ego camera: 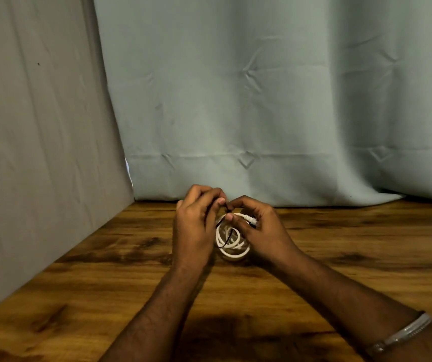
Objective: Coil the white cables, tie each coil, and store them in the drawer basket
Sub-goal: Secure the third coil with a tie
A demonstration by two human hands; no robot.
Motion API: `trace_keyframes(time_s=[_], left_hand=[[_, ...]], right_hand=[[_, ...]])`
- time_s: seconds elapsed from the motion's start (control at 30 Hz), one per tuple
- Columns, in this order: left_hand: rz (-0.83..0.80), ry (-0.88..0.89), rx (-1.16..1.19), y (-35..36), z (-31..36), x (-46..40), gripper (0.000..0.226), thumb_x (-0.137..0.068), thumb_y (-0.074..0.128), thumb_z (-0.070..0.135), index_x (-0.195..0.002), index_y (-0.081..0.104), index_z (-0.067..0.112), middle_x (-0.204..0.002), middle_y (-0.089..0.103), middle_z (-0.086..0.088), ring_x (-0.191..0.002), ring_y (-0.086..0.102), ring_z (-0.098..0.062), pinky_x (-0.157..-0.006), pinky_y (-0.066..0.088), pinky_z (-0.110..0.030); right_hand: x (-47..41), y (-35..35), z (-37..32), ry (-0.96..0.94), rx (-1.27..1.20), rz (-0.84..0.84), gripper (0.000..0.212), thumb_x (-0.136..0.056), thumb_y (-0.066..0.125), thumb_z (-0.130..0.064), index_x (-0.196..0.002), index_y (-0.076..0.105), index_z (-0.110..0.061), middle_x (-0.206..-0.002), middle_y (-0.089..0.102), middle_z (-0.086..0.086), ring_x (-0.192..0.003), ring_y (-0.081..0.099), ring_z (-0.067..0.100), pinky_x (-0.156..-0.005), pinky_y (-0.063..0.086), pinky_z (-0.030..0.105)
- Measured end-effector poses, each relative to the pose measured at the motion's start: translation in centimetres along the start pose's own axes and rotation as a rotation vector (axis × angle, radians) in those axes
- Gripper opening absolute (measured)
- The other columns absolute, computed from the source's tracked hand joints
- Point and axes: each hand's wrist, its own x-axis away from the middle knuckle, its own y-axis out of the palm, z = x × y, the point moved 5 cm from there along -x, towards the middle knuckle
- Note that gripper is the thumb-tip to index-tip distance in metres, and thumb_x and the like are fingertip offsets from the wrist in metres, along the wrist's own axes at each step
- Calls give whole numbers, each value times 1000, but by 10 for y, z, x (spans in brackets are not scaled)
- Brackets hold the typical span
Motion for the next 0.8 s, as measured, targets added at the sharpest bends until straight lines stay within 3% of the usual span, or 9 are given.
trace_keyframes(time_s=[0.1,0.23,0.37,0.47,0.6,0.7,0.8], left_hand=[[209,-36,60,-18,5,-4,12,-100,58,8,-104,70,5,-101,59,-1,-93,59,-4,-80,53,-32],[492,-116,8,-40,1,-4,17,-103,54,12,-105,67,1,-106,53,-4,-91,56,-12,-78,51,-27],[560,-118,38,-42,0,-4,16,-106,47,11,-107,59,1,-109,49,-7,-87,57,-17,-74,48,-25],[397,-231,224,-26,-11,-5,21,-107,43,20,-125,47,10,-121,56,-11,-96,65,-13,-80,47,-16],[-11,-656,432,16,-36,8,60,-94,39,53,-144,30,20,-129,60,-7,-112,64,-14,-83,47,-17],[-273,-744,444,38,-36,23,40,-101,51,34,-128,54,5,-103,72,-6,-84,69,1,-66,50,-13],[-400,-679,494,47,-39,30,28,-102,52,27,-107,70,6,-92,77,-7,-82,72,-11,-70,54,-24]], right_hand=[[1,0,6,66,7,-8,12,-92,77,-19,-99,73,-28,-95,78,-3,-90,76,20,-83,62,51],[3,2,13,128,-14,-39,10,-91,78,-14,-98,78,-22,-97,80,-3,-92,77,17,-88,62,48],[3,8,10,188,-113,-72,11,-91,77,-11,-102,78,-14,-97,80,6,-92,77,28,-83,62,45],[3,4,14,237,-211,-26,12,-91,76,-9,-103,77,-9,-97,80,13,-85,75,25,-79,61,40],[2,-3,20,283,-314,27,10,-91,75,-7,-99,77,-12,-96,79,18,-82,72,24,-81,59,40],[0,-3,22,300,-416,65,10,-90,75,-6,-100,76,-6,-94,78,20,-82,73,28,-81,59,41],[-1,-3,21,309,-426,65,9,-90,74,-6,-100,76,-5,-91,78,17,-78,73,22,-74,60,32]])
